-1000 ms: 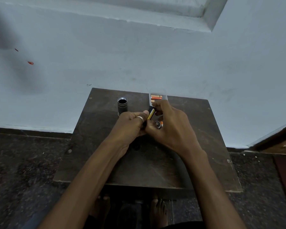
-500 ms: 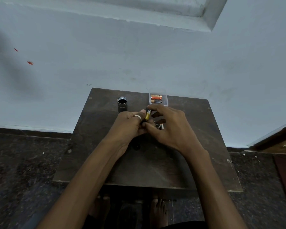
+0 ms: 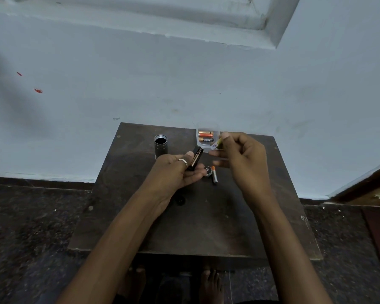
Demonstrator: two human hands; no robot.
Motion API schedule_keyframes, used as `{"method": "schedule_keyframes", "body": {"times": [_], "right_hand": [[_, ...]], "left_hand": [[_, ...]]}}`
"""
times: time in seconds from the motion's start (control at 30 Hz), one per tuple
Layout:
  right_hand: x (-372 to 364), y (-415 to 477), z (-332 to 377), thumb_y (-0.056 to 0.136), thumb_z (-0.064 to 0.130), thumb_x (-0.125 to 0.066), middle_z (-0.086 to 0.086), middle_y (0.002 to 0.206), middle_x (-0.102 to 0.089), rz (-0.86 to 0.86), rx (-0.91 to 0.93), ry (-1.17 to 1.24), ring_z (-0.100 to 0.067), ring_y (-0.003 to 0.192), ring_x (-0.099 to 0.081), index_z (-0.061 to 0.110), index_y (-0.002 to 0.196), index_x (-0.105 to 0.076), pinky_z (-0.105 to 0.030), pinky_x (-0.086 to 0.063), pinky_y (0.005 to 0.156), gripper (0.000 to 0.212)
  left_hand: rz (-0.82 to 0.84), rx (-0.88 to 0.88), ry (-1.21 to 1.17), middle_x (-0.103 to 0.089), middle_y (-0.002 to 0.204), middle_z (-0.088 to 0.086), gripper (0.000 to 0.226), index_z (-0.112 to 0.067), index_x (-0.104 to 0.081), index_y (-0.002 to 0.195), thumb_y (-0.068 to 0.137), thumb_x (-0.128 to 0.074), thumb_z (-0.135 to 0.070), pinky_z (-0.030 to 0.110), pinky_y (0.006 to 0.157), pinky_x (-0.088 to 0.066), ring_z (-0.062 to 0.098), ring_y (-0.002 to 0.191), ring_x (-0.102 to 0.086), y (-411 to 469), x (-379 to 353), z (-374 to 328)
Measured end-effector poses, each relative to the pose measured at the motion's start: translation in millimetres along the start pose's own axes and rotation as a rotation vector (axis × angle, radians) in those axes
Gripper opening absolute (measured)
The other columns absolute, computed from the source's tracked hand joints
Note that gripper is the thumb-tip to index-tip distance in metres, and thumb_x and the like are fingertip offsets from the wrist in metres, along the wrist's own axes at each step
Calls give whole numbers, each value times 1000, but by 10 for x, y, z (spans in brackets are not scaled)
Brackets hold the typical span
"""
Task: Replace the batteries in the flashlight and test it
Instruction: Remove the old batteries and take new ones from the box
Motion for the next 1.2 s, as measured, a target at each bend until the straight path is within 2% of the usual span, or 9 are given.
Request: {"method": "schedule_keyframes", "body": {"times": [0.1,0.23,0.37,0.57,0.83,0.93,1.03,1.17,1.2], "right_hand": [[109,26,-108,101,29,-60,-5,73,-77,-60,-71,-78,-20,72,-78,14,83,-72,-45,-64,73,27],[217,82,-180,97,35,-59,3,64,-72,-74,-23,-634,-14,71,-71,18,69,-68,-34,-55,76,35],[230,53,-281,98,38,-59,-6,86,-72,-39,-60,-894,-29,88,-66,15,86,-68,-30,-39,69,28],[122,-2,-265,98,41,-58,-12,96,-70,22,-32,-1083,-35,91,-65,12,95,-67,-38,-52,73,30],[87,31,-320,98,37,-58,-11,95,-72,16,-22,-974,-34,92,-65,10,94,-68,-33,-43,70,29],[159,66,-275,100,31,-56,-5,79,-68,-50,1,-917,-29,82,-65,9,87,-67,-32,-40,64,28],[167,83,-183,100,32,-58,2,71,-69,-47,47,-729,-21,76,-68,16,78,-68,-34,-52,69,29],[-38,35,-121,89,38,-74,6,88,-78,169,19,-308,-8,86,-74,24,97,-75,-29,-58,76,16],[-135,3,-135,84,37,-79,6,96,-78,268,-5,-228,-6,93,-73,24,105,-74,-27,-58,79,26]], "left_hand": [[-3,3,-1,-75,85,15,26,2,-68,99,102,-52,-19,22,67,-61,16,76,-75,0,2,-8],[-2,-2,5,-74,90,18,26,2,-67,101,102,-51,-18,22,68,-61,17,76,-75,-7,-10,-8],[-2,-3,16,-73,94,20,27,4,-66,101,103,-50,-18,22,69,-61,16,76,-75,-21,-17,-14],[2,3,3,-72,95,20,25,3,-64,106,103,-50,-17,22,69,-61,15,75,-74,-40,-23,-22],[6,11,-7,-72,97,20,29,5,-62,113,103,-49,-18,21,67,-60,15,75,-75,-48,-15,-27],[16,18,-12,-73,97,19,30,5,-62,115,104,-48,-18,21,66,-60,15,76,-75,-51,-21,-28],[27,28,-15,-74,94,17,30,5,-63,113,104,-48,-20,22,64,-60,17,77,-75,-47,-26,-22],[57,38,-10,-77,90,12,31,-1,-67,109,104,-46,-24,25,64,-60,22,84,-76,-35,-28,-1],[68,38,-14,-77,89,11,31,-2,-68,106,105,-46,-24,25,65,-60,21,84,-76,-33,-31,1]]}}
Point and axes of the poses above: each hand's wrist, its own y-axis towards the middle knuckle, its own x-axis out of the back of the hand, z = x × y, the point moved 9 cm from there along y, towards the middle knuckle
